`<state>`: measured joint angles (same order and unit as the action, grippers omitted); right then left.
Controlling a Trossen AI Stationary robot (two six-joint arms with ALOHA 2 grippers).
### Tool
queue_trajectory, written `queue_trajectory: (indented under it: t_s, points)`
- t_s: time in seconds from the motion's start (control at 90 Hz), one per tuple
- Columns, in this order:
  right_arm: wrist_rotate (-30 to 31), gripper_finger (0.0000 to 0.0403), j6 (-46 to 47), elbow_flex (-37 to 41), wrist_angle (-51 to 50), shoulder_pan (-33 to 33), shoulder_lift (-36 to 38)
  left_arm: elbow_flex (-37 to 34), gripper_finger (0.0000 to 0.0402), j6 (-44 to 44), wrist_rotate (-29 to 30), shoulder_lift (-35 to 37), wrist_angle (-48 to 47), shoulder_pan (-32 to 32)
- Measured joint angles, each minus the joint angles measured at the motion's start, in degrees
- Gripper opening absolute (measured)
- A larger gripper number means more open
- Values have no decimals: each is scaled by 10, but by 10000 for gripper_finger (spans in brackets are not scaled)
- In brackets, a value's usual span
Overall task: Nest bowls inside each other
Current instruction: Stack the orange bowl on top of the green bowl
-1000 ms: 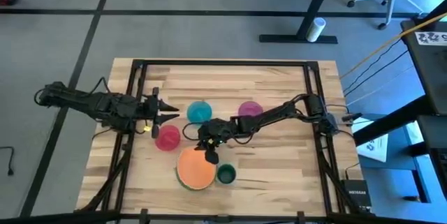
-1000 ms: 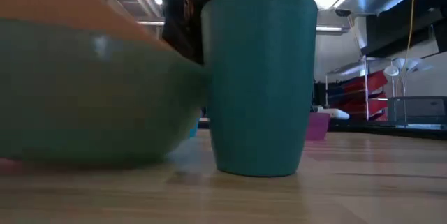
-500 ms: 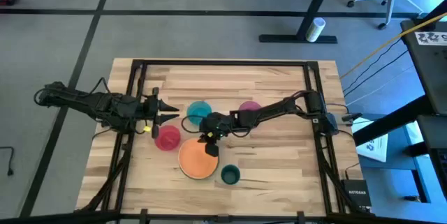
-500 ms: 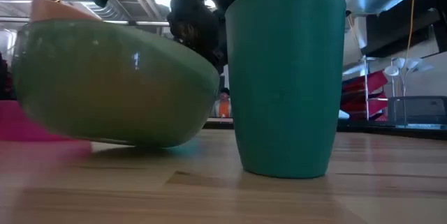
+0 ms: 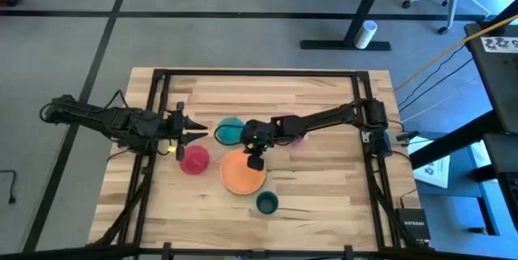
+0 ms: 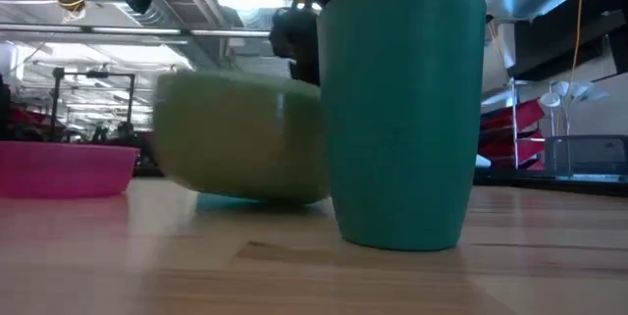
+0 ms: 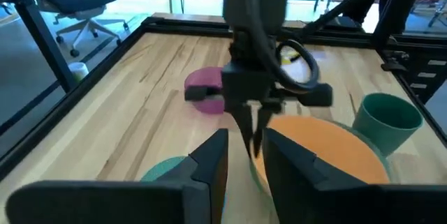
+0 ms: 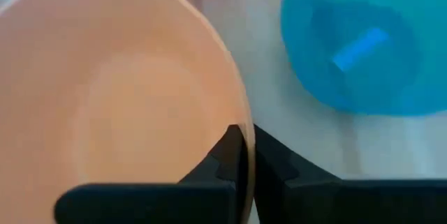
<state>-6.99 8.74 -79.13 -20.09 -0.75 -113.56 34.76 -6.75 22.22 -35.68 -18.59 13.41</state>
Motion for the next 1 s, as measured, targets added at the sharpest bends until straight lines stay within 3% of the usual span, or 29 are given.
queue_trajectory:
  t_s: [0.222,0.489,0.889,1.0]
  points:
    - [-34,0,0,-1,-94,-21,11,0,72,-5,0,0,0,0]
    - [-76,7,-7,-2,-107,-27,16,0,72,-6,0,0,0,0]
    - [-64,111,-47,-81,-168,-28,16,0,72,-19,-1,0,-13,0]
    - [-89,129,-48,-86,-181,-31,16,0,72,-24,-1,0,-24,0]
